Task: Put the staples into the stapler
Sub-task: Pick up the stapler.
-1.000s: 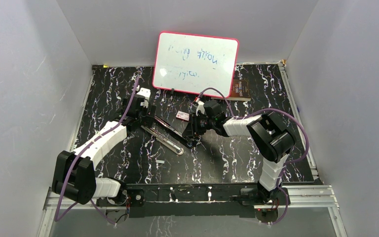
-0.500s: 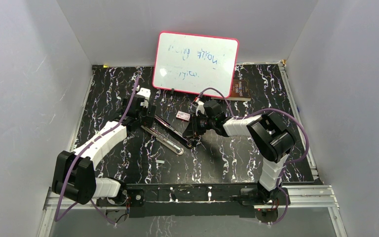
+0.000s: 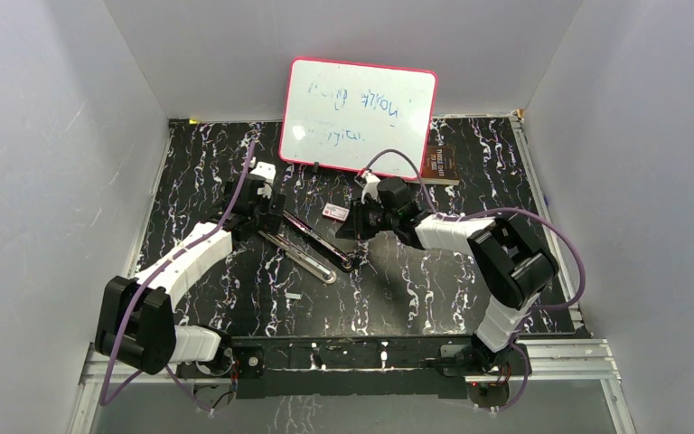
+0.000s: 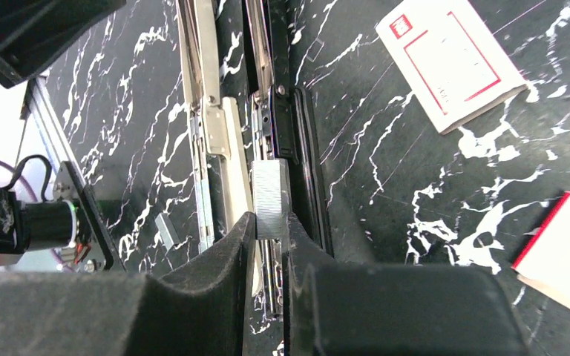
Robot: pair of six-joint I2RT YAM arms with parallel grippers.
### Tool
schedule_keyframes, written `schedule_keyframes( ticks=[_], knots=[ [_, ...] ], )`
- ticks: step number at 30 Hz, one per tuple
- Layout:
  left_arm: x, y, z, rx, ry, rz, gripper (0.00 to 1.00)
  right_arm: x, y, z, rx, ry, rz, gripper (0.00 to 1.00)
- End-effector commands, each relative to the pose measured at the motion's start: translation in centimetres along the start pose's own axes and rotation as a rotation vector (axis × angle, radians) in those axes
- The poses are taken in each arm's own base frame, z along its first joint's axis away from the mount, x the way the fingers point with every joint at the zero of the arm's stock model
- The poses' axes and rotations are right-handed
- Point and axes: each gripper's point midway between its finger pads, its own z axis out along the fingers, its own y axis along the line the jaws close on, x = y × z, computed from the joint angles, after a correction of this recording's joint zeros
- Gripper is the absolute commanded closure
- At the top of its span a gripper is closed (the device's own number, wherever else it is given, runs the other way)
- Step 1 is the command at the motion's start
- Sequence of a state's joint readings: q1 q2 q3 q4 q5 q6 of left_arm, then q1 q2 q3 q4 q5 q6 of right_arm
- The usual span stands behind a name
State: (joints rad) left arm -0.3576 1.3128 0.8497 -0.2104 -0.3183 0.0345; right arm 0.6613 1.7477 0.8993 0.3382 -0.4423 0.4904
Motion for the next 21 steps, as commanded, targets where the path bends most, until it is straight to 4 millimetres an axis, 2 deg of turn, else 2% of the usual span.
schedule_keyframes(
  ticks=[1,4,12,21],
  knots=[
    [-0.6,0.3,-0.8,-0.008,-0.032,0.001,0.07,-2.2,0.8,-1.1,0.052,-0.071,-0.096,0.85],
    [-0.5,0.3,-0.8,-0.008,-0.032,0.002,0.08,-2.3,1.0,-1.1,0.138,-0.072,-0.175,0.87],
    [-0.5,0.3,-0.7,-0.01,-0.029,0.003,0.07,-0.8,1.5,-0.7,0.357,-0.023,-0.362,0.89],
    [-0.5,0.3,-0.7,-0.01,-0.029,0.006,0.07,-0.7,1.5,-0.7,0.474,-0.039,-0.423,0.89]
  ],
)
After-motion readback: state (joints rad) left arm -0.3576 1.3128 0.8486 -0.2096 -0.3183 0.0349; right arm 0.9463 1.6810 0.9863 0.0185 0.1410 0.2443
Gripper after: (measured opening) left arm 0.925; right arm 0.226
